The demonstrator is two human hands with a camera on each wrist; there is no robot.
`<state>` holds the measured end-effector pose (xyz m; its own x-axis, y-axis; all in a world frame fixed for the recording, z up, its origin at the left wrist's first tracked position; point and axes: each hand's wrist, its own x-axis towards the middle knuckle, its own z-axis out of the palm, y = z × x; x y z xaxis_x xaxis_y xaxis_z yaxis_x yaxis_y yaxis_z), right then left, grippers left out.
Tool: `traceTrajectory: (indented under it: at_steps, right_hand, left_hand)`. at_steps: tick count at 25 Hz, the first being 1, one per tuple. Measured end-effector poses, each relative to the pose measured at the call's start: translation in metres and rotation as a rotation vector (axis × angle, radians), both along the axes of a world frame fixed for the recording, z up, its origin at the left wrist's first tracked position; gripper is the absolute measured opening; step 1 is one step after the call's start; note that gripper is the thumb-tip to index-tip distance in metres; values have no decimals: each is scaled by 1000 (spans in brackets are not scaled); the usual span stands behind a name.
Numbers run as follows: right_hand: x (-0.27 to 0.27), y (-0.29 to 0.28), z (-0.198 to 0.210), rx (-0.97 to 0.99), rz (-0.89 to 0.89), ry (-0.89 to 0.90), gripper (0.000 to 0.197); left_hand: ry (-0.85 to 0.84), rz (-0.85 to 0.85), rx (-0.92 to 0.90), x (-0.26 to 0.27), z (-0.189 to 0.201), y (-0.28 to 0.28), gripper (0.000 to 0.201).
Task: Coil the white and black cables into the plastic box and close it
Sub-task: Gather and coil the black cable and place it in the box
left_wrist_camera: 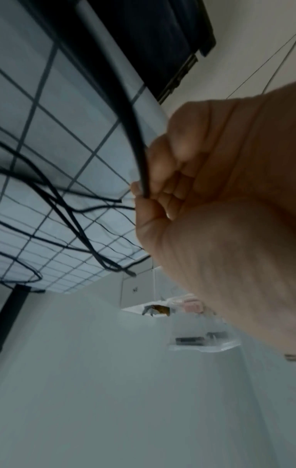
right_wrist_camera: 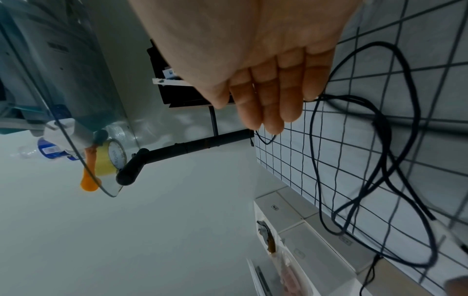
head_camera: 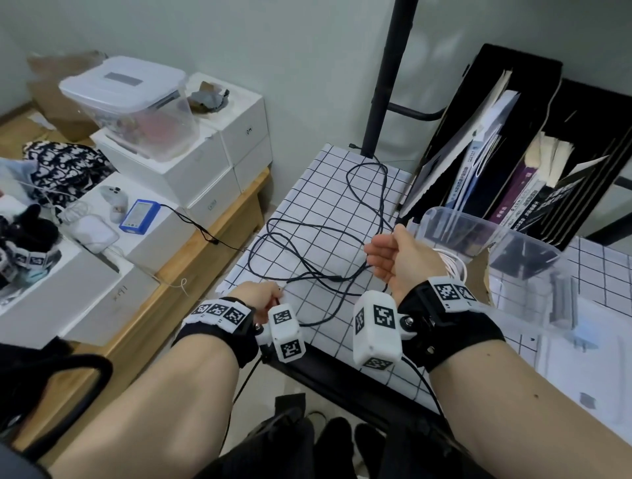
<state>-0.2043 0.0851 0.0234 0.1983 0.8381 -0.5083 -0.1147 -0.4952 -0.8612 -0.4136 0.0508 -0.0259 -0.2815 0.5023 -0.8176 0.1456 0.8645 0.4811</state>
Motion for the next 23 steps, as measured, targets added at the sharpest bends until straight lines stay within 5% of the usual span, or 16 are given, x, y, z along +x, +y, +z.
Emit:
traceTrajectory:
  at_steps: [5,11,14,19,23]
  right_hand:
    - [-3,-18,13,17,59,37,43]
    - [-5,-36,25,76,139,40,29]
    - [2,-41,41,238,259,-43,23]
    - [22,-41,70,359,460,-190,38]
    - [53,-45,83,395,364,-199,16]
  left_hand:
    - [-10,53,68,-13,20,-11,9]
    - [-141,56,177,-10,54,-26,38]
    - [-297,83,309,9,84,-28,10]
    - [-382,-141,476,47,128,-21,20]
    - [-408,-293,609,75,155,-16,21]
